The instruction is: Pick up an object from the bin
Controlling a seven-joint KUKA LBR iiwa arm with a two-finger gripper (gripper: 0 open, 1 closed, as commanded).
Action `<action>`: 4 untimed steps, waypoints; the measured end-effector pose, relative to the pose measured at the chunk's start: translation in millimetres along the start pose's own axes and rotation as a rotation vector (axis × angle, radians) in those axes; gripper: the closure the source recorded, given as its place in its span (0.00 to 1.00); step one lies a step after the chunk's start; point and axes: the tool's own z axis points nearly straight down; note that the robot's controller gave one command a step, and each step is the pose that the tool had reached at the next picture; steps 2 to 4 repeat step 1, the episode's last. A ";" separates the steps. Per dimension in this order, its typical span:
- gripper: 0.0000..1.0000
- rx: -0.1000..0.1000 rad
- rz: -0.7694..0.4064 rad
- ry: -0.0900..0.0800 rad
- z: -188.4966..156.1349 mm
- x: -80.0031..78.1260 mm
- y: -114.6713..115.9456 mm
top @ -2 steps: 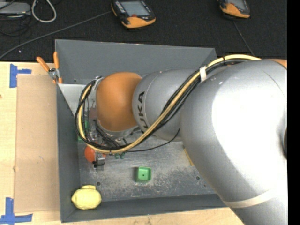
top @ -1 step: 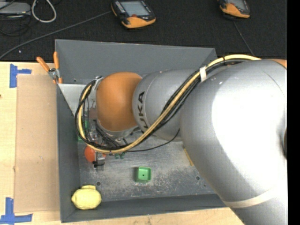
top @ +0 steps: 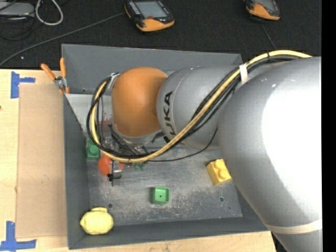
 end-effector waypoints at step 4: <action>1.00 -0.002 -0.038 -0.006 -70.9 -18.5 4.6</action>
Offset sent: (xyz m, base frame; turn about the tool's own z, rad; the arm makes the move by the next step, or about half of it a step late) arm 0.0329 -0.0100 0.1364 0.0101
